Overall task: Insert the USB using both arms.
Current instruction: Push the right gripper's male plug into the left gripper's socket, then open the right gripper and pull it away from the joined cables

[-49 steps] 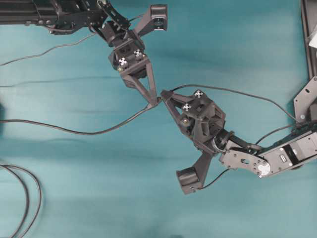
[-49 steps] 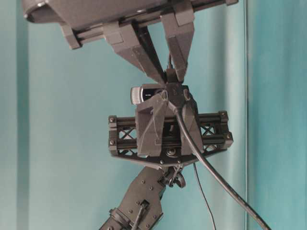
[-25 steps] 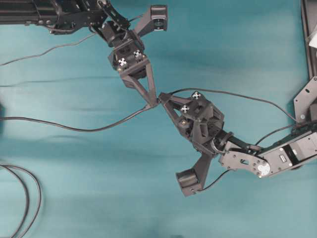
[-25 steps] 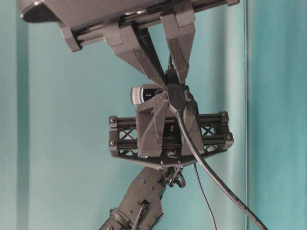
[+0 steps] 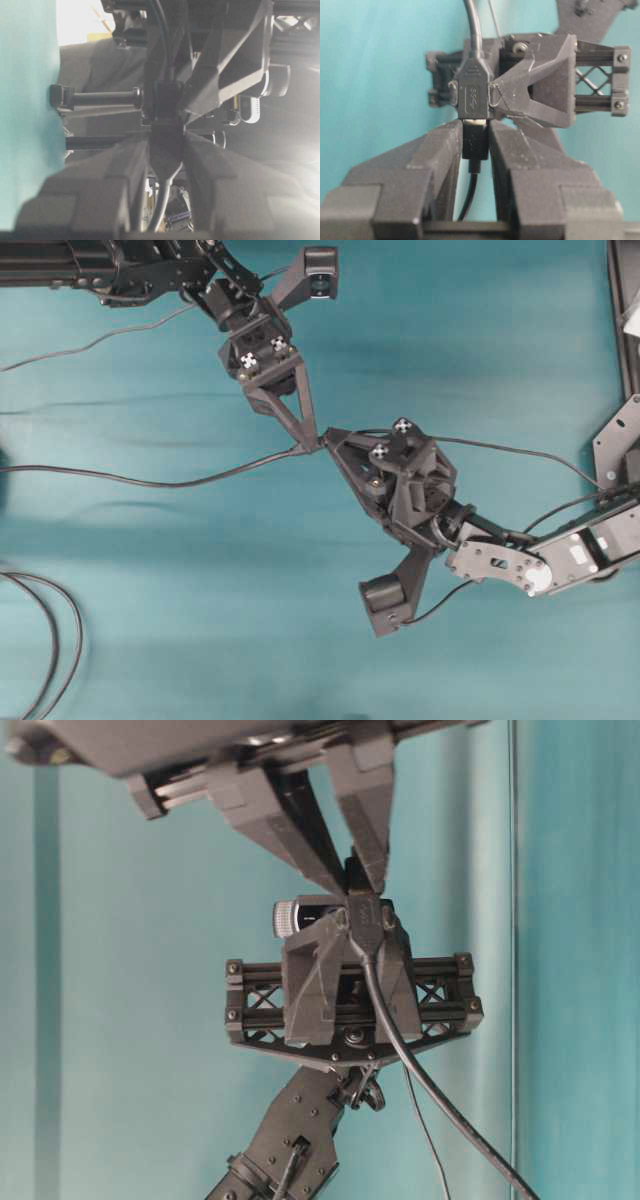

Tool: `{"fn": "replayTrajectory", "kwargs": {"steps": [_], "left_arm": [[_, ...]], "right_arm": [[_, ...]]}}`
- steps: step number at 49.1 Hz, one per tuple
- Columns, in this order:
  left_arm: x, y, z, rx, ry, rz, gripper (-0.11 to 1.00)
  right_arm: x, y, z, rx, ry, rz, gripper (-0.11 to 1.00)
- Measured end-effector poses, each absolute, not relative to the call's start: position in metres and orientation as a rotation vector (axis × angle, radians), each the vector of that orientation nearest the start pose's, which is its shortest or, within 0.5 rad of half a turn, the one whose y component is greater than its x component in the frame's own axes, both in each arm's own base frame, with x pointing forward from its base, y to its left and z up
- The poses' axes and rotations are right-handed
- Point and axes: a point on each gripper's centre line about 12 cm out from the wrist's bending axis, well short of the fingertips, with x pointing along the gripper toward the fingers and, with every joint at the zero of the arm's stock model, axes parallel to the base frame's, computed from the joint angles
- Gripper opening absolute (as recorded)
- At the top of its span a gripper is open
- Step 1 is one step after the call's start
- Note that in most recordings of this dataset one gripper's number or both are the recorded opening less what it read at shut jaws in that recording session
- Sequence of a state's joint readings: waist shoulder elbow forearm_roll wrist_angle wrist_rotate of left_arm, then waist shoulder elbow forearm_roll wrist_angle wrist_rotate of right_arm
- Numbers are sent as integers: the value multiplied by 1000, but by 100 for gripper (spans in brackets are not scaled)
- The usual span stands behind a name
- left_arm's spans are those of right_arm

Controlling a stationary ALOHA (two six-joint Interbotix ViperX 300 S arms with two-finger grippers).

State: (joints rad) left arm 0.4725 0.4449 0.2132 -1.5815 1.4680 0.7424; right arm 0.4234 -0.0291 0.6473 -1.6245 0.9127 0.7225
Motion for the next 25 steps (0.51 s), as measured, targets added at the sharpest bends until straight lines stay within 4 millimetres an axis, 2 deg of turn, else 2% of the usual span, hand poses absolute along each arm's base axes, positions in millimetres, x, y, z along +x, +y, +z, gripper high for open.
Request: {"fn": "replayTrajectory", "kwargs": {"steps": [11,22,25], "left_arm": [[437,91,182,-1323,785,-772,25],[439,93,183,-1320,776,-757,25],[439,95,183,-1321,774,-754,25]], "right_arm": [[365,57,218,-1214,647,-249,22],[367,60,220,-1174,640,-254,81],[366,60,220,-1169,639,-256,84]]}}
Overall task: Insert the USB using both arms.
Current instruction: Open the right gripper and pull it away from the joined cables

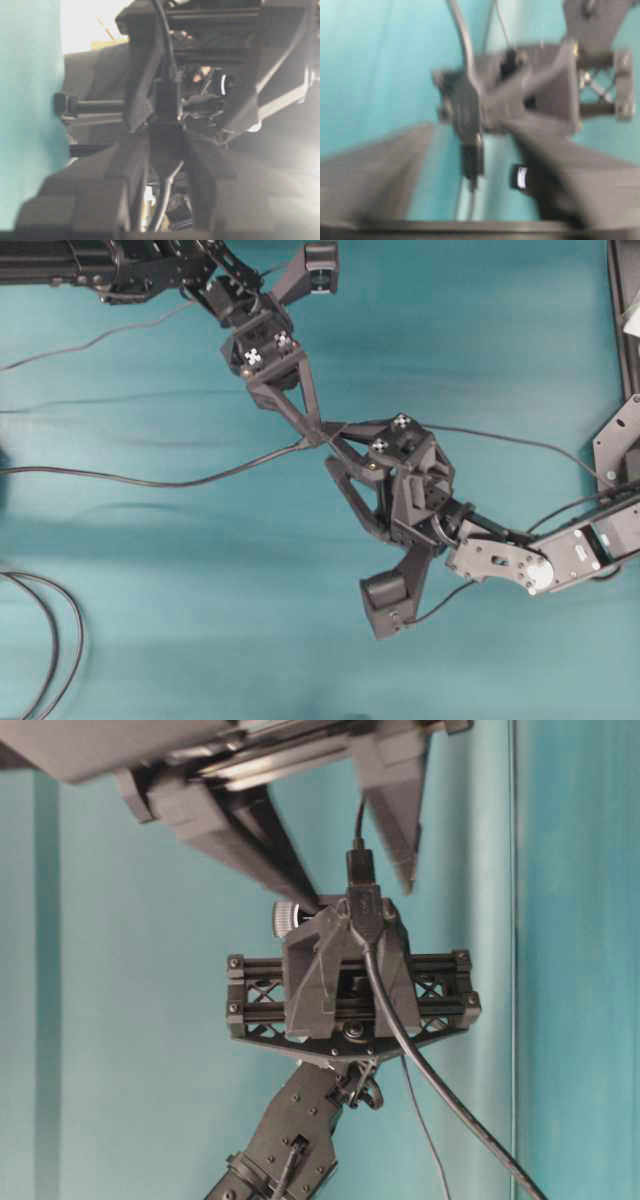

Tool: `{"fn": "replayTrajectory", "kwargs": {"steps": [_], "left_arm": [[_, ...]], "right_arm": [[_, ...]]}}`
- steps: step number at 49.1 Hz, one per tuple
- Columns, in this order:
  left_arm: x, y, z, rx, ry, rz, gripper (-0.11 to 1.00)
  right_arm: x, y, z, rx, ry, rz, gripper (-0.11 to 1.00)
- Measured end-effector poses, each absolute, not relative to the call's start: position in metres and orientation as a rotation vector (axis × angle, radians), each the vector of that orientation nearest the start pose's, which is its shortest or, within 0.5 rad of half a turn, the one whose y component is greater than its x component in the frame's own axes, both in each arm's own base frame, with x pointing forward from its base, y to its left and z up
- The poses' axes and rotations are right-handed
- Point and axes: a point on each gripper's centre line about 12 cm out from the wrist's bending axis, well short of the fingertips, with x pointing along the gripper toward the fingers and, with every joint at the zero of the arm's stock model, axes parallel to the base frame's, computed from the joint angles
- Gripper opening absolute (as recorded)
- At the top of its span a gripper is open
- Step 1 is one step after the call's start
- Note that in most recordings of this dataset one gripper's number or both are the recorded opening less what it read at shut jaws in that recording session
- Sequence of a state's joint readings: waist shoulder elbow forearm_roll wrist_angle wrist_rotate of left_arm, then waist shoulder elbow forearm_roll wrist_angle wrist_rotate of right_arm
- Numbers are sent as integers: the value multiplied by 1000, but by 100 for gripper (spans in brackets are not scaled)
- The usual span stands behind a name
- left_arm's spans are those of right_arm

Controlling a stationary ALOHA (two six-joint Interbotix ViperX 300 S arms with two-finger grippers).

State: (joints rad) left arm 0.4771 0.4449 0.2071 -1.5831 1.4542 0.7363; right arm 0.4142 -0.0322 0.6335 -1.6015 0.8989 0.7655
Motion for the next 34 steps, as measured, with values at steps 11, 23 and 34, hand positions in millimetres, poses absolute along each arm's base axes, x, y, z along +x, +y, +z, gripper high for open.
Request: {"fn": "replayTrajectory", "kwargs": {"steps": [11,23,34], "left_arm": [[439,93,183,-1321,776,-755,25],[438,100,174,-1263,817,-669,25],[436,103,182,-1041,874,-518,25]], "right_arm": [[363,66,218,-1100,643,-258,80],[344,85,243,-930,598,-314,80],[323,72,283,-672,538,-433,80]]}}
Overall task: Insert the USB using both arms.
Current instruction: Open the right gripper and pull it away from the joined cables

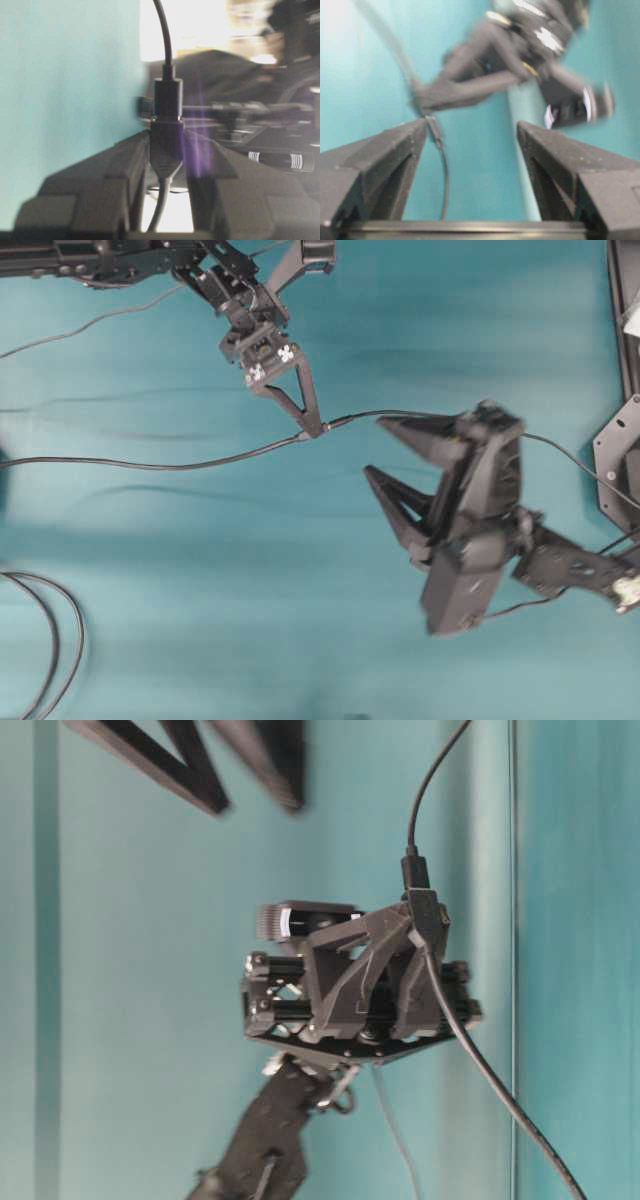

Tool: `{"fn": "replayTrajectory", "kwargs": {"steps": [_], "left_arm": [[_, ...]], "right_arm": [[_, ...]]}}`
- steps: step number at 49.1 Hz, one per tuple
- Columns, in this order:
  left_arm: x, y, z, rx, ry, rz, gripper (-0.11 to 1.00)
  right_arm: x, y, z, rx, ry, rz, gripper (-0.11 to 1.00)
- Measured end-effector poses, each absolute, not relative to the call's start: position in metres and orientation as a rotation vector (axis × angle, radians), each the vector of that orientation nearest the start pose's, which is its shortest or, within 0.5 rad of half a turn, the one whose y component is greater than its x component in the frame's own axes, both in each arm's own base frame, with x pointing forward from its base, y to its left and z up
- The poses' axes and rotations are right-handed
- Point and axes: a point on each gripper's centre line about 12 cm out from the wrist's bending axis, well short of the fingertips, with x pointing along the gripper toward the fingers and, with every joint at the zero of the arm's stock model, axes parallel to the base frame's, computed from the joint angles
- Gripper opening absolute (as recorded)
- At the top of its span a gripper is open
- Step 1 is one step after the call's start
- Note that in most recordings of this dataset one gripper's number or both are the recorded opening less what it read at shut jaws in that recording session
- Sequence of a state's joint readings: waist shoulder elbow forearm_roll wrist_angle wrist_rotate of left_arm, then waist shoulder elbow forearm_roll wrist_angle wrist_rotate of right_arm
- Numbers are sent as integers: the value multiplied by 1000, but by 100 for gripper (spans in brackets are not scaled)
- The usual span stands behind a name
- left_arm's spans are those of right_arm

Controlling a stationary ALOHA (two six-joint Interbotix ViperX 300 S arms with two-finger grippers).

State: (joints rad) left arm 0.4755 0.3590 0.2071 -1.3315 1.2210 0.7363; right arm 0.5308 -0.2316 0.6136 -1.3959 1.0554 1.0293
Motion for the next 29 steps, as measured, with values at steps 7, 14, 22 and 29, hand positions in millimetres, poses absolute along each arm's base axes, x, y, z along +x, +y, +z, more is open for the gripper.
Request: {"fn": "replayTrajectory", "kwargs": {"steps": [7,14,22,29], "left_arm": [[437,96,185,-891,910,-449,25],[440,79,176,-762,969,-424,25],[442,59,161,-589,1055,-395,25],[444,56,151,-497,1090,-303,25]], "right_arm": [[312,66,300,-511,488,-464,80],[301,60,307,-330,455,-500,80],[286,48,313,-118,391,-552,79],[274,36,315,18,343,-589,79]]}}
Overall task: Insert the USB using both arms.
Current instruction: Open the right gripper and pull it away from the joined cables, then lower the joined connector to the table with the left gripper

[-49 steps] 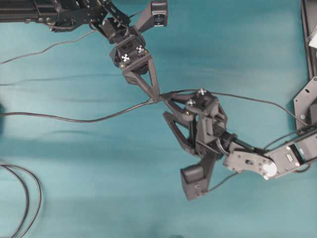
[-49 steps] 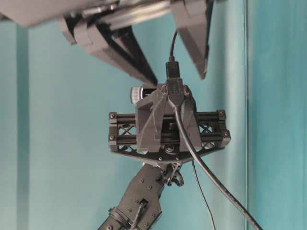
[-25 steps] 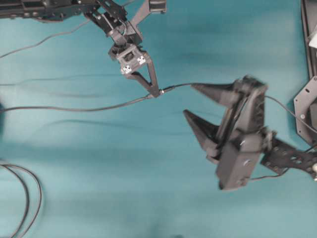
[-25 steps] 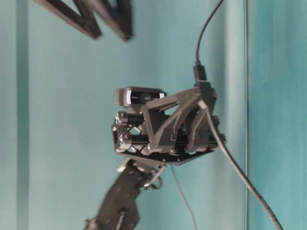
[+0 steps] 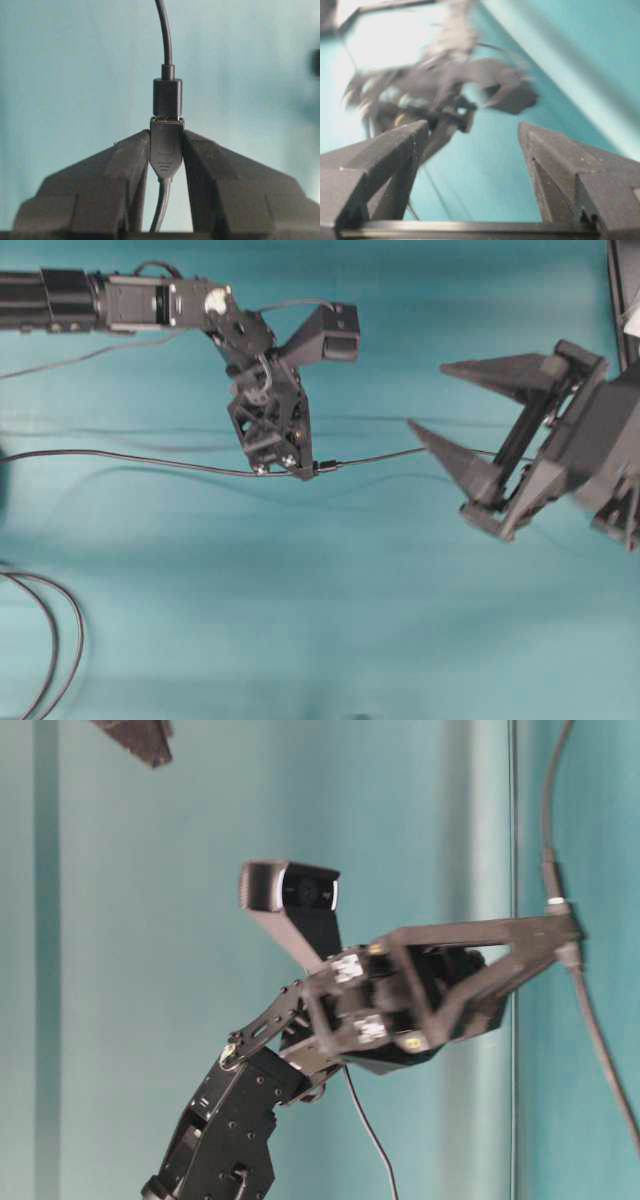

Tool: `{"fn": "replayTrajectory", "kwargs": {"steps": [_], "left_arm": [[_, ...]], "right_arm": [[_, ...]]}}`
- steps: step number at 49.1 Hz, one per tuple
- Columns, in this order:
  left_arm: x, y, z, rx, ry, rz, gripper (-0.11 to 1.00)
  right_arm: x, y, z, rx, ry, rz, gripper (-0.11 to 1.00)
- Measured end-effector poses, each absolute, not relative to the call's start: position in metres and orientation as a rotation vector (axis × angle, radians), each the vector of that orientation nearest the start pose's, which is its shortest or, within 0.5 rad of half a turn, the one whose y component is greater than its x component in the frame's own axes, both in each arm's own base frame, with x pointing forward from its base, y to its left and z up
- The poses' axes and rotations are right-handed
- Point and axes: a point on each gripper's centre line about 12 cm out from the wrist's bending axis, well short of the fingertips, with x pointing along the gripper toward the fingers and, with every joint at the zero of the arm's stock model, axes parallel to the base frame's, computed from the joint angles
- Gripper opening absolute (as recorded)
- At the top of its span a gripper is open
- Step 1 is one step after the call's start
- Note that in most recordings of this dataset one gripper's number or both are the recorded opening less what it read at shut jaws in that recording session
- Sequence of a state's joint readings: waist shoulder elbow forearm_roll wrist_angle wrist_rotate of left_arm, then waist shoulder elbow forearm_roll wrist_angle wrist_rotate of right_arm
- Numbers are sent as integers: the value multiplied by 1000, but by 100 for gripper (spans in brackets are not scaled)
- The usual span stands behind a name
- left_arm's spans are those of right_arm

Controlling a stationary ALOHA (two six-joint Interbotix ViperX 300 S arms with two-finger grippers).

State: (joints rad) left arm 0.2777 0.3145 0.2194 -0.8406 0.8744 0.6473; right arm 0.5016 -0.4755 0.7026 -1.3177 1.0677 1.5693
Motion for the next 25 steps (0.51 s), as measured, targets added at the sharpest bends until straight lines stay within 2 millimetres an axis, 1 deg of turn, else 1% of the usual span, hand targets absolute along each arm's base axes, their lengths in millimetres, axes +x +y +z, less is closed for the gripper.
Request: {"fn": "replayTrajectory", "kwargs": {"steps": [7,13,20,25], "left_arm": [[445,60,142,-366,1120,-213,25],[446,55,138,-261,1146,-165,25],[446,49,132,-206,1184,-128,25],[445,49,122,-166,1214,-114,25]], "right_arm": [[263,27,317,104,307,-610,79],[258,22,315,120,303,-621,79],[257,17,315,123,302,-637,79],[256,15,313,126,303,-645,79]]}}
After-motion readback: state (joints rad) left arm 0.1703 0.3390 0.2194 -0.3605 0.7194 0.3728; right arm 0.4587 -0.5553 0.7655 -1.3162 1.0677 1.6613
